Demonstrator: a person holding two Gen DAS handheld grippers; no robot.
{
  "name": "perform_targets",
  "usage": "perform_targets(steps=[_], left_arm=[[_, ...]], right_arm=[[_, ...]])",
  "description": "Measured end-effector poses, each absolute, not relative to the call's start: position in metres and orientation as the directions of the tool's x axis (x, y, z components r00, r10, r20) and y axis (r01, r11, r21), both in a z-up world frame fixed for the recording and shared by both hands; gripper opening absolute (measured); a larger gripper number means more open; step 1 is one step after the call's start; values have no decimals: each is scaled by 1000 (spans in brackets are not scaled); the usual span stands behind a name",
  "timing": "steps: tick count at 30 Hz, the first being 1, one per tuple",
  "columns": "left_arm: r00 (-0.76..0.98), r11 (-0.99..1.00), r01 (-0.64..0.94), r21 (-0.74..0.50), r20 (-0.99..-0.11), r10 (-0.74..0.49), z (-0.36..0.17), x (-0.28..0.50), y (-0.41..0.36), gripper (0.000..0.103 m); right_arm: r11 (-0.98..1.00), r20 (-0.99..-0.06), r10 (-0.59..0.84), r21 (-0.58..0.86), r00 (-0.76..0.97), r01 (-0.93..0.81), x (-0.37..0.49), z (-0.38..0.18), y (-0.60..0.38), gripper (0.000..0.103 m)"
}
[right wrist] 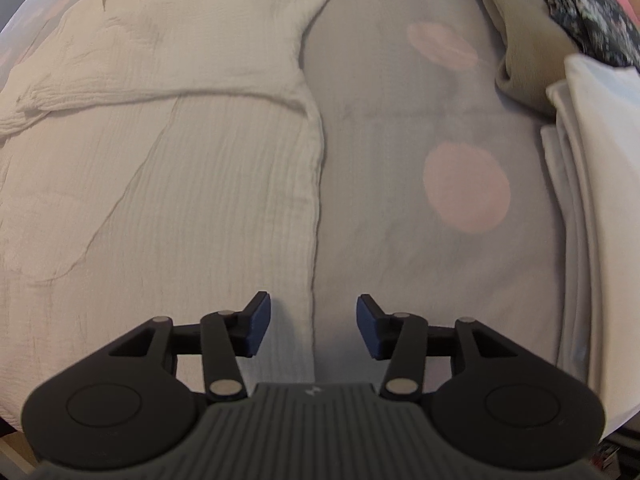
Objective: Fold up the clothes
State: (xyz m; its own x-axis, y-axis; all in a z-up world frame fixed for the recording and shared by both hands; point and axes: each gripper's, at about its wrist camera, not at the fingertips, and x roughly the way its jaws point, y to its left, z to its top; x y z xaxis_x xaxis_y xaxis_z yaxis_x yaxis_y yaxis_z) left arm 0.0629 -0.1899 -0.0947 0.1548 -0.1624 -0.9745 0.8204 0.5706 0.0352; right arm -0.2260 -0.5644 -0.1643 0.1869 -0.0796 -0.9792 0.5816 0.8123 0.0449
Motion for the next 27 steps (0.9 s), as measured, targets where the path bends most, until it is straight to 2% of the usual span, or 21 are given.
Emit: perform_targets(steps=[10,13,15,16,17,21,27], left_arm=[[93,590,808,-2,-987,-131,-113,53,-179,42],[49,586,809,-43,-989,-139,-113,50,-181,31],[41,557,830,-35,-992,-123,-115,42,-185,26],[34,541,840,-40,-991,-127,-114,40,-187,15],[25,530,847,-49,-991,-132,-112,38,-188,1],[-19,558,819,-132,-979,-203,-90,52,-185,1],[14,601,775,-195,-946,-324,-50,72,-165,1]], right_arm=[[816,-985,-41,63,167,574,-242,-176,-551,54],[824,-986,14,106,167,557,-243,-177,-542,46],[841,-987,28,108,156,531,-243,-178,-532,25],[854,-988,16,94,155,511,-243,-177,-527,17],[868,-988,4,81,156,489,-242,-174,-522,5],[861,-977,1,109,213,497,-243,-151,-524,5],[788,-948,1,197,319,583,-254,-109,-556,4]])
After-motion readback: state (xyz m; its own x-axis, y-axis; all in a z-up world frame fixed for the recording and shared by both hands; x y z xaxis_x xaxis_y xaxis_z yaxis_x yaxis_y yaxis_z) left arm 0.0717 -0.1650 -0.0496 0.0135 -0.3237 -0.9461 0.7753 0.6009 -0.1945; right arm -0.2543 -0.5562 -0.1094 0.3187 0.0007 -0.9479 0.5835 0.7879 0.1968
